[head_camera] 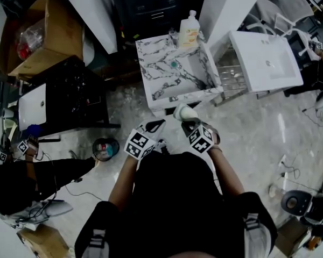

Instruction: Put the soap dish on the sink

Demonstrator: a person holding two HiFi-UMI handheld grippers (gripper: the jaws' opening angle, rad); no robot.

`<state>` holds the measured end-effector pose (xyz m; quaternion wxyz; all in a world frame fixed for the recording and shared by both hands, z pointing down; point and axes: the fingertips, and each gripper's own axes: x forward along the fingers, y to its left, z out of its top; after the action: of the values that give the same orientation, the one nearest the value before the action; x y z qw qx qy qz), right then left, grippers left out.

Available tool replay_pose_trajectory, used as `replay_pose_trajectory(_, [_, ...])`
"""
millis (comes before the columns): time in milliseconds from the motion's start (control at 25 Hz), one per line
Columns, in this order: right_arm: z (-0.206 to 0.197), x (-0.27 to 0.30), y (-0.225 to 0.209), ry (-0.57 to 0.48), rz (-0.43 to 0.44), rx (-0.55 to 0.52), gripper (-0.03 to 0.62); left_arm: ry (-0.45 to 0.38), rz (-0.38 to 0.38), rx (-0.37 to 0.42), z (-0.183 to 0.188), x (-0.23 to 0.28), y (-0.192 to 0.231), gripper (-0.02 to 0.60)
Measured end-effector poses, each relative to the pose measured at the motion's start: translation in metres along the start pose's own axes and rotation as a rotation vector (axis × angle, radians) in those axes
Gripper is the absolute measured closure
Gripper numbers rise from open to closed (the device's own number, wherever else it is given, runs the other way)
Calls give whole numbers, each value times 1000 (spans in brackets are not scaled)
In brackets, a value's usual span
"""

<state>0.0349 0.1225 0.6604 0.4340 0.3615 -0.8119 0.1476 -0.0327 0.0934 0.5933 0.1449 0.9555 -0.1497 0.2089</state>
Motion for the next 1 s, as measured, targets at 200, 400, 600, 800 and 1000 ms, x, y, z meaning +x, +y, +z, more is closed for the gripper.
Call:
replay_pose_trajectory(200, [23,9,0,-5,1,-6,595,3,6,-1,1,-13,18,581])
replay_pose_trajectory(400, [33,20,2,-1,-6,-2,595,2,-2,6,-2,-21,30,581])
replay_pose_trajectory(600, [32,24,5,5,-2,-4,595,-1,3,1,-6,-24,36,581])
replay_pose_trajectory(800, [29,25,-4,17,10,-16,595,0,14,-7,-3,-19,37,581])
replay_pose_trajectory(1000, [31,25,-21,8,26,-46,595,-9,49,-28,4,-9,43,581])
